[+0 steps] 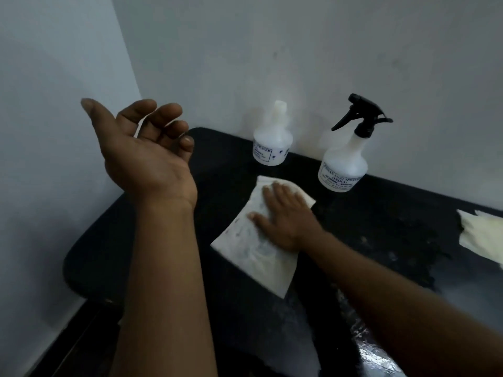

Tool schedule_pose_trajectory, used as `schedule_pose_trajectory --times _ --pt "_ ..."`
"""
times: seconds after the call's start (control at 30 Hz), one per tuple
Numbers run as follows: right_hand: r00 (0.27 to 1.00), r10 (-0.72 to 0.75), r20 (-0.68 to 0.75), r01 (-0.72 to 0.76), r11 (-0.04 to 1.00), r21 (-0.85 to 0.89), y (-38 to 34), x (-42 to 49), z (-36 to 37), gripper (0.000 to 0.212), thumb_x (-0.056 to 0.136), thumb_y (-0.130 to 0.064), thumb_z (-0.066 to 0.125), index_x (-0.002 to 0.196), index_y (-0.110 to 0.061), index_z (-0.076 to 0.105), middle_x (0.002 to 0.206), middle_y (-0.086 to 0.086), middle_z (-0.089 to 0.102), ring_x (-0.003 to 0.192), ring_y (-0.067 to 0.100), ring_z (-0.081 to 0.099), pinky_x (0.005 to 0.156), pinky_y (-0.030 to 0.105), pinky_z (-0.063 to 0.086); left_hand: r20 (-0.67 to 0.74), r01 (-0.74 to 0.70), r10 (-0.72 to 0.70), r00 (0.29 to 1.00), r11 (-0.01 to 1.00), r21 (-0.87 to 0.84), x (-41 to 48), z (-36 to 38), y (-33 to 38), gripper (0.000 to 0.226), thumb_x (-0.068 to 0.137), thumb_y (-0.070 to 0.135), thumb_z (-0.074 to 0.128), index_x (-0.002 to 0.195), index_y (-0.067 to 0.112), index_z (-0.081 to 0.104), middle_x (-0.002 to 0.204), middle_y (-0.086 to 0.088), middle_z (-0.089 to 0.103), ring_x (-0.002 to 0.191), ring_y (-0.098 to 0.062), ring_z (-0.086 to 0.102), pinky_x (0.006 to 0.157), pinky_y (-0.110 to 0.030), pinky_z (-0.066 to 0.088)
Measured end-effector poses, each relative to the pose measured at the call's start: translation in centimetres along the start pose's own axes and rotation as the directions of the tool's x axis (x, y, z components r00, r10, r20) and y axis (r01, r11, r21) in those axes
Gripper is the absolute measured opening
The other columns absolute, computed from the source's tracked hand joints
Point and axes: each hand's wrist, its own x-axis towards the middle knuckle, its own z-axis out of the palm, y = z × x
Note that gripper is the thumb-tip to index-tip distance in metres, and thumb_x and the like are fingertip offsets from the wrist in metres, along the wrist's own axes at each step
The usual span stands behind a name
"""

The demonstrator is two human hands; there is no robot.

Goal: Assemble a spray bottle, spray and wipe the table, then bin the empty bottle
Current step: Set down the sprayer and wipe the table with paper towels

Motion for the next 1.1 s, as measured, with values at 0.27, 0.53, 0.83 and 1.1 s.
schedule_pose_trajectory --times 0.27,0.53,0.83,1.1 --pt "0.995 0.077 0.065 -0.071 0.994 -0.078 4.0 -2.6 -1.9 0.087 0.087 -0.074 0.011 0.153 -0.020 -0.007 0.162 0.010 -0.012 0.148 0.023 -0.014 0.120 0.042 -0.007 -0.028 0.008 -0.006 1.000 0.998 0.055 -0.2 0.7 -0.1 0.053 0.102 0.053 0.034 0.082 0.014 0.063 0.073 -0.006 0.073 0.060 -0.015 0.063 0.053 -0.025 0.044" --pt "0.967 0.253 -0.035 -0.254 0.966 -0.037 4.0 -16.3 -0.2 0.090 0.085 -0.077 0.012 0.150 -0.022 -0.017 0.157 0.003 -0.024 0.146 0.020 -0.022 0.118 0.032 -0.010 -0.045 0.070 -0.068 0.997 0.996 0.049 -0.8 1.1 -0.8 0.044 0.101 0.047 0.041 0.080 0.016 0.064 0.073 -0.005 0.074 0.061 -0.015 0.064 0.052 -0.025 0.045" --pt "0.993 0.044 -0.106 -0.030 0.991 0.127 -0.8 -15.8 0.3 0.087 0.090 -0.070 0.025 0.153 -0.011 0.014 0.158 0.006 -0.003 0.148 0.024 -0.002 0.115 0.032 0.001 -0.024 0.095 -0.093 0.995 0.992 0.087 -1.3 2.1 -1.9 0.044 0.102 0.047 0.040 0.080 0.017 0.064 0.073 -0.004 0.074 0.061 -0.014 0.064 0.053 -0.025 0.045" --pt "0.920 0.387 -0.058 -0.386 0.922 0.016 6.6 -8.0 -1.1 0.088 0.085 -0.075 0.014 0.154 -0.022 0.000 0.163 0.009 -0.003 0.150 0.024 -0.002 0.118 0.045 0.002 -0.056 0.095 -0.089 0.994 0.991 0.099 -0.6 1.1 -1.7 0.041 0.101 0.046 0.041 0.079 0.018 0.063 0.073 -0.002 0.073 0.060 -0.013 0.063 0.053 -0.023 0.044"
